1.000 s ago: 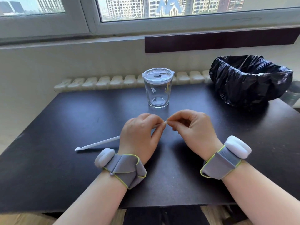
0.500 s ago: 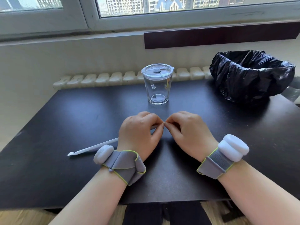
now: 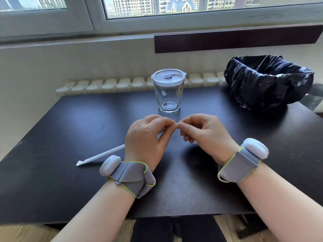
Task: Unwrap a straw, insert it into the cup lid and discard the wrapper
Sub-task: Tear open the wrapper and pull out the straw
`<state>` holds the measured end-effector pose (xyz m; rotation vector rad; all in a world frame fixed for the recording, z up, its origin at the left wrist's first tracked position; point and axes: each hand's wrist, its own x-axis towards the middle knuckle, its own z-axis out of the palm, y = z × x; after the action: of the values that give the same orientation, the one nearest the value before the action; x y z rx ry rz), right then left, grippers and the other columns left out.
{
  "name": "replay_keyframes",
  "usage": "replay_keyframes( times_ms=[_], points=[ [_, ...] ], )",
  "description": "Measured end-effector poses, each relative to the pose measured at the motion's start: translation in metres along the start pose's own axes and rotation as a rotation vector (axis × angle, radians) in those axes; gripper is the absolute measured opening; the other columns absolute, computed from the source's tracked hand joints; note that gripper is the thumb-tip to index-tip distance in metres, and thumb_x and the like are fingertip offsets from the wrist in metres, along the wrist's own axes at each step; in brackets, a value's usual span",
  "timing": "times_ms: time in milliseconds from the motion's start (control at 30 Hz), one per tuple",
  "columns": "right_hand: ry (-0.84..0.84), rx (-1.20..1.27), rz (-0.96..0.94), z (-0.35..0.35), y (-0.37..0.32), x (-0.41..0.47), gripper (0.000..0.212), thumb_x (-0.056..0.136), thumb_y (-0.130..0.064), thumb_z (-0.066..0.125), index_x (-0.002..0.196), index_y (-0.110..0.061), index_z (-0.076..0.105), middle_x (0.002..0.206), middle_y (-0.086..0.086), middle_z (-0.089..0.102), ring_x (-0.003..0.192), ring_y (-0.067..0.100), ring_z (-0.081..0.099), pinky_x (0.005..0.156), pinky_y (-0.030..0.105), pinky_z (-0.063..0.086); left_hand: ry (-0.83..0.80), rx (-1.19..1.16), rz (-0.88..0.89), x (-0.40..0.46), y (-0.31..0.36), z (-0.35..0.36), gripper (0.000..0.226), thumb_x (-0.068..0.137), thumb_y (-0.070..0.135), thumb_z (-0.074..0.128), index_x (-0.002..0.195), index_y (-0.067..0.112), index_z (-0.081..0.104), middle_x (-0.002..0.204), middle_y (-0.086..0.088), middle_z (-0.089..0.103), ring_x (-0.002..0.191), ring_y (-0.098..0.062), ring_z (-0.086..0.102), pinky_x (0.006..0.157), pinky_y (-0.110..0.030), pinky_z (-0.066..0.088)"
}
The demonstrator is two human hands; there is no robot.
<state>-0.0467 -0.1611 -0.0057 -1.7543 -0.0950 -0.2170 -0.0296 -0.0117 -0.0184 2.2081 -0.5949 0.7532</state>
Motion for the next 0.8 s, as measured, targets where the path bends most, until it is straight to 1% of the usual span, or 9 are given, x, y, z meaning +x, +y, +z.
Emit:
replay_keyframes(
  times_ms=[100, 300, 400, 467, 533, 600, 700, 733, 800],
  points=[
    [0.023, 0.007, -0.023, -0.001, 0.001, 0.0, 0.015, 0.083, -0.006, 0.062, 0.07, -0.012, 0.065, 0.056, 0.002, 0.058, 0.044, 0.004, 0.051, 0.045, 0.017, 0.041, -0.016, 0.027, -0.018, -0.001, -0.003, -0.001, 0.021, 0.082, 0.044, 0.059, 0.087, 0.027, 0.071, 0.084, 0.006, 0.071, 0.077, -0.02, 0.067, 0.072, -0.04, 0.053],
    [0.015, 0.033, 0.008, -0.004, -0.002, 0.0, 0.015, 0.084, -0.006, 0.06, 0.071, -0.011, 0.064, 0.058, 0.003, 0.058, 0.044, 0.005, 0.052, 0.045, 0.017, 0.042, -0.053, 0.123, 0.034, 0.003, 0.001, -0.009, 0.024, 0.086, 0.046, 0.053, 0.084, 0.029, 0.07, 0.079, 0.007, 0.071, 0.072, -0.022, 0.066, 0.07, -0.04, 0.052],
    [-0.002, 0.067, 0.081, -0.005, -0.002, -0.001, 0.019, 0.085, -0.005, 0.058, 0.068, -0.013, 0.063, 0.059, 0.004, 0.056, 0.044, 0.006, 0.051, 0.045, 0.016, 0.042, -0.003, 0.027, -0.043, 0.007, 0.008, -0.018, 0.021, 0.086, 0.043, 0.055, 0.084, 0.028, 0.069, 0.078, 0.008, 0.069, 0.073, -0.018, 0.065, 0.069, -0.037, 0.052],
    [0.011, 0.048, 0.092, -0.006, -0.003, -0.002, 0.019, 0.084, -0.006, 0.06, 0.068, -0.015, 0.063, 0.059, 0.003, 0.057, 0.045, 0.006, 0.052, 0.046, 0.016, 0.042, -0.012, -0.044, -0.09, 0.013, 0.01, -0.024, 0.024, 0.086, 0.046, 0.051, 0.088, 0.029, 0.068, 0.077, 0.01, 0.063, 0.072, -0.016, 0.063, 0.07, -0.037, 0.052],
    [0.032, 0.027, 0.087, -0.006, -0.003, -0.002, 0.018, 0.083, -0.006, 0.062, 0.069, -0.017, 0.065, 0.059, 0.002, 0.059, 0.044, 0.004, 0.052, 0.046, 0.015, 0.043, -0.052, -0.052, -0.084, 0.018, 0.011, -0.027, 0.027, 0.087, 0.047, 0.048, 0.092, 0.029, 0.067, 0.077, 0.01, 0.06, 0.073, -0.017, 0.063, 0.071, -0.039, 0.053],
    [0.051, -0.007, 0.089, -0.006, -0.003, -0.001, 0.014, 0.081, -0.006, 0.063, 0.073, -0.016, 0.066, 0.059, 0.001, 0.06, 0.043, 0.001, 0.052, 0.045, 0.013, 0.042, -0.087, -0.02, -0.043, 0.022, 0.012, -0.03, 0.03, 0.088, 0.047, 0.043, 0.095, 0.03, 0.067, 0.079, 0.009, 0.062, 0.078, -0.018, 0.061, 0.072, -0.04, 0.052],
    [0.069, -0.063, 0.119, -0.005, -0.001, -0.001, 0.007, 0.08, -0.007, 0.065, 0.082, -0.014, 0.067, 0.06, 0.001, 0.061, 0.044, 0.005, 0.053, 0.044, 0.013, 0.043, -0.135, -0.017, -0.011, 0.023, 0.014, -0.032, 0.036, 0.087, 0.05, 0.037, 0.102, 0.034, 0.065, 0.082, 0.006, 0.063, 0.083, -0.018, 0.06, 0.074, -0.042, 0.051],
    [0.081, -0.085, 0.127, -0.006, -0.001, -0.001, 0.006, 0.079, -0.008, 0.066, 0.08, -0.014, 0.067, 0.06, 0.001, 0.061, 0.045, 0.007, 0.054, 0.044, 0.014, 0.043, -0.145, -0.02, -0.01, 0.024, 0.014, -0.032, 0.034, 0.087, 0.049, 0.038, 0.103, 0.035, 0.064, 0.083, 0.005, 0.063, 0.084, -0.018, 0.06, 0.075, -0.042, 0.051],
    [0.108, -0.143, 0.133, -0.007, 0.001, -0.001, 0.013, 0.078, -0.01, 0.067, 0.069, -0.018, 0.064, 0.058, 0.001, 0.061, 0.046, 0.01, 0.055, 0.047, 0.016, 0.044, -0.154, -0.017, -0.013, 0.024, 0.015, -0.031, 0.028, 0.087, 0.043, 0.043, 0.103, 0.035, 0.065, 0.085, 0.005, 0.062, 0.085, -0.018, 0.06, 0.075, -0.041, 0.051]
  ],
)
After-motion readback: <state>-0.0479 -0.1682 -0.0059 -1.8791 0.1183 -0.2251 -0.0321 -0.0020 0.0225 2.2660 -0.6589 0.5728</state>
